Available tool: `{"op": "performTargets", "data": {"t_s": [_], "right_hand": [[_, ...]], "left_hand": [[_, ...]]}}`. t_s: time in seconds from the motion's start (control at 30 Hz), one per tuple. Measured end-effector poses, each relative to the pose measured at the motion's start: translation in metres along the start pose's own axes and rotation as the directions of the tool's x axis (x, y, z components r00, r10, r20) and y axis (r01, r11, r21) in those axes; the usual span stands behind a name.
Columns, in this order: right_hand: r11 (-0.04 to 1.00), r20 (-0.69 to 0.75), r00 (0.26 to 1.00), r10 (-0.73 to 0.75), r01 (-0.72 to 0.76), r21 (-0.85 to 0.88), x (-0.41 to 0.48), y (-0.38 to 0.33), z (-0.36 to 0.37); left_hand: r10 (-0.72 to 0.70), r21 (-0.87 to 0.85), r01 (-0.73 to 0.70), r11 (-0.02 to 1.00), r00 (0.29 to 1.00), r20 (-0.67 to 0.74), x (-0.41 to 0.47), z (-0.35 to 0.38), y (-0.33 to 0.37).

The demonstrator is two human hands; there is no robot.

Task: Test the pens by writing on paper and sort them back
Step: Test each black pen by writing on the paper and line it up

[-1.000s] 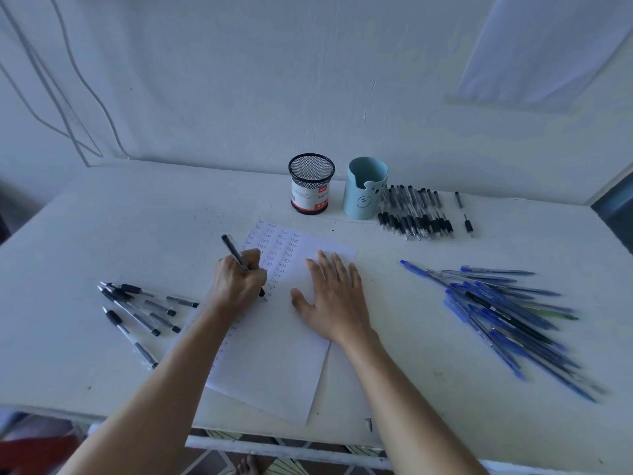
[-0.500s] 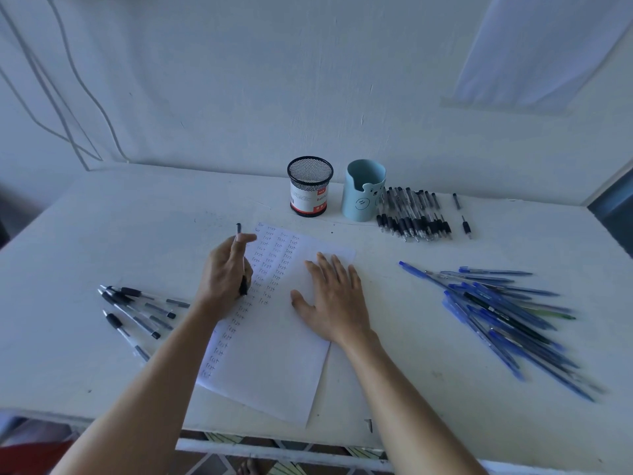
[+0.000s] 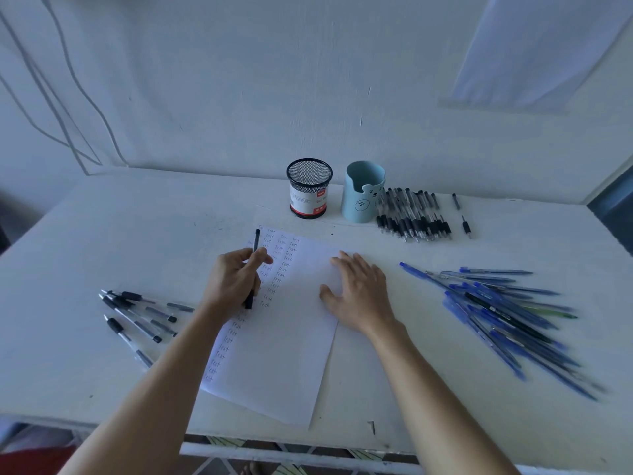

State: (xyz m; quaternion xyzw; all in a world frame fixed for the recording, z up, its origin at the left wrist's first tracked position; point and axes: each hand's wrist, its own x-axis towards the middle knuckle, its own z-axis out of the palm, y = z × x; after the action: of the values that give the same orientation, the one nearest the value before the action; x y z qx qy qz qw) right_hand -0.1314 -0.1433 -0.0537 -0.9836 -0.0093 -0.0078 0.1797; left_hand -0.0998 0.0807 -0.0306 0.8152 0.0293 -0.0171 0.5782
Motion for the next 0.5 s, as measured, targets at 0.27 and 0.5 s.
{"op": "performTargets", "data": {"t_s": [0.27,0.5], "right_hand": [[0.992,0.058,0.998,-0.038,0.044,-0.118,-0.006,0.009,0.004],[0.995,0.052,0.998,-0.036,0.041,-0.094,-0.005,0.010,0.003]], "left_hand": [[0.045,0.637,-0.132,0.760,0.988,0.151,0.014,0.031,0.012],[0.033,0.763,-0.186,0.620,0.977,0.211,0.018,0.070,0.034]]}}
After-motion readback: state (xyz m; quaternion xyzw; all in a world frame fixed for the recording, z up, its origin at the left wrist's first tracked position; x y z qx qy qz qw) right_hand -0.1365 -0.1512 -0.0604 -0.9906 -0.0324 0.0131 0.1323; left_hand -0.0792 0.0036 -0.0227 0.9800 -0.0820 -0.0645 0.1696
